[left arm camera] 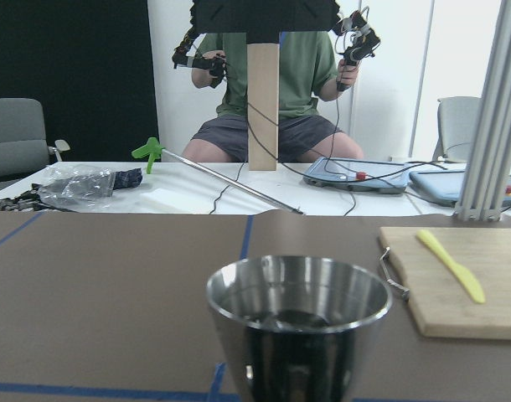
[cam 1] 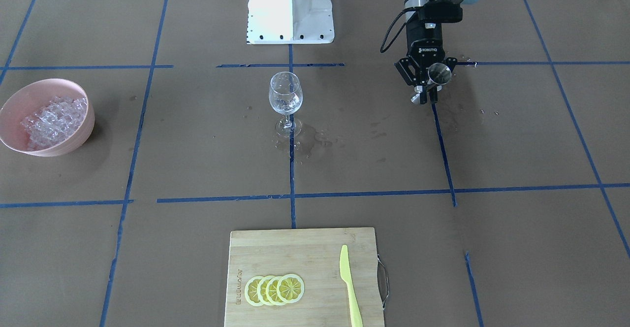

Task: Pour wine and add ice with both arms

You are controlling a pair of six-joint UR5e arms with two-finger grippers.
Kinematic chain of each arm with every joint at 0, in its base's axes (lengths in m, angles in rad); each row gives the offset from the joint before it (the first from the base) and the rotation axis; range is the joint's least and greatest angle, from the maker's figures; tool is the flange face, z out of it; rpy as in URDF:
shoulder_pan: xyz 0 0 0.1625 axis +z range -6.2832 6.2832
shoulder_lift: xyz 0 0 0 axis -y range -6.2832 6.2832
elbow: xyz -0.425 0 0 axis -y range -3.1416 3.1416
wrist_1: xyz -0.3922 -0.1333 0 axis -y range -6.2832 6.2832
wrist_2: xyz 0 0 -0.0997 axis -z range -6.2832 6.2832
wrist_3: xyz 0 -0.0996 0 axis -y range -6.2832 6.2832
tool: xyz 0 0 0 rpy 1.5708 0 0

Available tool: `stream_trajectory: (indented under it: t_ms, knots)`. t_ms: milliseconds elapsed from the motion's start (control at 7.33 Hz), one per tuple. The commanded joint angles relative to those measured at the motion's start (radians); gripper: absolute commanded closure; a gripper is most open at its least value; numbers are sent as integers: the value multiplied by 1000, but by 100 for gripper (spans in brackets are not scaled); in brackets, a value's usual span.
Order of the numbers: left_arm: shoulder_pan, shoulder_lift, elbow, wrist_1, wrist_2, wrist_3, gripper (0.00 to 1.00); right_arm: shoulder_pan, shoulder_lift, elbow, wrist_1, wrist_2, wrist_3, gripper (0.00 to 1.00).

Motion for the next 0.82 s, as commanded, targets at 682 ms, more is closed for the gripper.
stream_trajectory:
  t_ms: [682]
  knots:
    - [25,-348,96,4,-2,560,100,0,3,-5,-2,-1,1,0]
